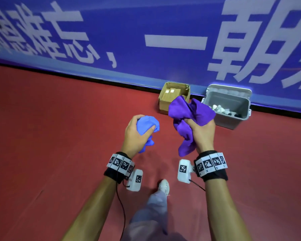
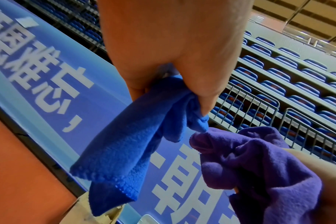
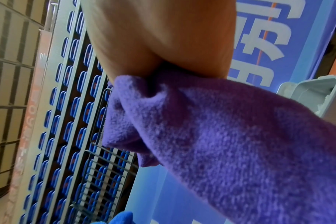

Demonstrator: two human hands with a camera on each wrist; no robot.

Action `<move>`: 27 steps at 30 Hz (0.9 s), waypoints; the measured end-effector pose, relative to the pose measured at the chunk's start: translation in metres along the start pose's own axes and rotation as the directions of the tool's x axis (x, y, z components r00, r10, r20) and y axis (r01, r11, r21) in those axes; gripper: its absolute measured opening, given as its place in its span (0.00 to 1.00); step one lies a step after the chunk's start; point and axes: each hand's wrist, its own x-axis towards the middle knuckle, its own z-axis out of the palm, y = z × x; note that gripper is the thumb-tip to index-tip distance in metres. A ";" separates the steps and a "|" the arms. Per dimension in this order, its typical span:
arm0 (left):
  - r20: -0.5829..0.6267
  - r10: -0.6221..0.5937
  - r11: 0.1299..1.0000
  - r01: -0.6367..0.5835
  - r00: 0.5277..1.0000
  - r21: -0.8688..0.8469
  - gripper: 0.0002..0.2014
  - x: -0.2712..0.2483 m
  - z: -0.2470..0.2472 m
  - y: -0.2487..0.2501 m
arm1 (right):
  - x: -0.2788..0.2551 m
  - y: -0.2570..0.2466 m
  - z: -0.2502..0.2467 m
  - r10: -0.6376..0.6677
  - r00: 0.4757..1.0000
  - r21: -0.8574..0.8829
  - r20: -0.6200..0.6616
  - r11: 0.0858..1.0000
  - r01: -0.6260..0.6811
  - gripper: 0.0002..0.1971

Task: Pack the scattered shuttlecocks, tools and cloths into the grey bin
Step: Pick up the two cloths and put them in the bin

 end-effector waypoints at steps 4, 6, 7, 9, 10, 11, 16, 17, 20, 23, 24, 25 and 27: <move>0.111 0.005 0.995 0.007 0.994 -0.100 0.20 0.093 0.055 0.015 | 0.091 0.003 0.000 -0.014 0.996 -0.016 -0.085 1.000 0.012 0.24; 0.160 0.016 0.992 0.005 0.987 -0.127 0.19 0.146 0.083 0.028 | 0.141 -0.003 0.001 -0.027 0.992 -0.032 -0.124 0.999 0.023 0.23; 0.188 0.019 0.990 0.008 0.982 -0.141 0.19 0.172 0.097 0.035 | 0.165 -0.007 0.000 -0.044 0.988 -0.048 -0.148 0.998 0.038 0.23; 0.243 0.038 0.987 0.003 0.969 -0.163 0.19 0.221 0.126 0.052 | 0.207 -0.012 -0.006 -0.083 0.974 -0.079 -0.211 0.995 0.068 0.25; 0.268 0.057 0.987 -0.014 0.962 -0.159 0.19 0.243 0.141 0.061 | 0.226 -0.014 -0.012 -0.094 0.966 -0.092 -0.240 0.993 0.073 0.25; 0.293 0.081 0.988 -0.037 0.953 -0.153 0.19 0.264 0.158 0.068 | 0.244 -0.014 -0.018 -0.097 0.959 -0.102 -0.266 0.992 0.072 0.25; 0.420 0.151 0.985 -0.101 0.895 -0.140 0.19 0.339 0.247 0.103 | 0.316 -0.012 -0.068 -0.046 0.905 -0.101 -0.422 0.995 0.003 0.23; 0.447 0.153 0.986 -0.105 0.881 -0.132 0.18 0.352 0.269 0.106 | 0.332 -0.011 -0.081 -0.047 0.892 -0.102 -0.449 0.995 0.002 0.23; 0.494 0.202 0.979 -0.163 0.846 -0.121 0.20 0.388 0.335 0.120 | 0.386 -0.007 -0.119 -0.053 0.853 -0.096 -0.520 0.995 0.003 0.19; 0.519 0.220 0.976 -0.180 0.826 -0.126 0.20 0.422 0.400 0.138 | 0.450 -0.004 -0.159 -0.049 0.823 -0.085 -0.566 0.996 0.000 0.18; 0.510 0.230 0.973 -0.191 0.829 -0.128 0.20 0.435 0.423 0.143 | 0.475 -0.005 -0.172 -0.045 0.813 -0.078 -0.581 0.997 0.000 0.17; 0.503 0.238 0.971 -0.210 0.831 -0.114 0.20 0.447 0.443 0.149 | 0.500 -0.006 -0.185 -0.046 0.802 -0.080 -0.595 0.997 -0.002 0.17; 0.497 0.241 0.969 -0.233 0.834 -0.078 0.20 0.476 0.481 0.159 | 0.552 -0.014 -0.207 -0.056 0.786 -0.088 -0.616 0.996 0.002 0.20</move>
